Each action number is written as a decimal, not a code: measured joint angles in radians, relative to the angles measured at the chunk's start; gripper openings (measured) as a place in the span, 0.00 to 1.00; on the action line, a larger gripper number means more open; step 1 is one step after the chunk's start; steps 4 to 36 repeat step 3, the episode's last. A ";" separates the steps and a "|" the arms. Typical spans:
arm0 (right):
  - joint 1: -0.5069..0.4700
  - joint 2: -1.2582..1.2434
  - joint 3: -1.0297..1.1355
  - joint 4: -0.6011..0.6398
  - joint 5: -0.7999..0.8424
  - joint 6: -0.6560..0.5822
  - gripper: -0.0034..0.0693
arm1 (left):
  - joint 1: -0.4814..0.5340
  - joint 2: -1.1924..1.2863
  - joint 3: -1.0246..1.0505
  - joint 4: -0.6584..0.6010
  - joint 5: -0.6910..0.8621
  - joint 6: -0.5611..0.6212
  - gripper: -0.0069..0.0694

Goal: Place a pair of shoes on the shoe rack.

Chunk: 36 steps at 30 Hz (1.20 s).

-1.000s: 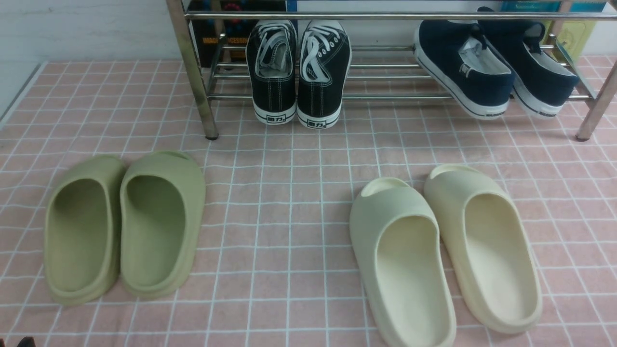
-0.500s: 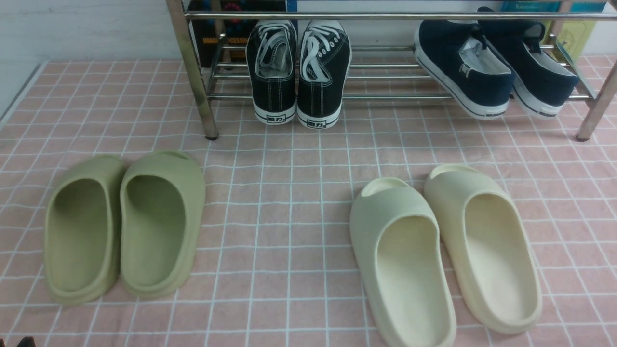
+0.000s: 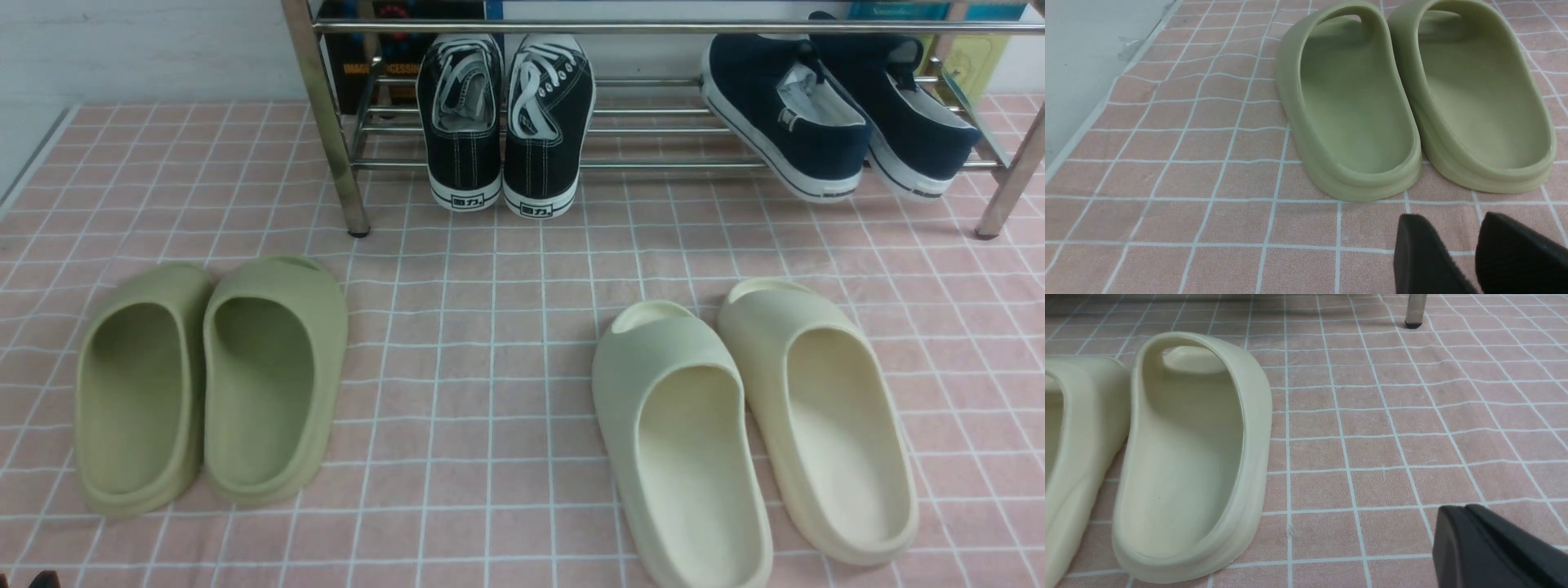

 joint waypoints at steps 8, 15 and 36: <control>0.000 0.000 0.000 0.000 0.000 0.000 0.05 | 0.000 0.000 0.000 0.000 0.000 0.000 0.40; 0.000 0.000 0.000 0.000 0.000 0.000 0.05 | 0.000 0.000 0.000 0.000 0.000 0.000 0.40; 0.000 0.000 0.000 0.000 0.000 0.000 0.05 | 0.000 0.000 0.000 0.000 0.000 0.000 0.40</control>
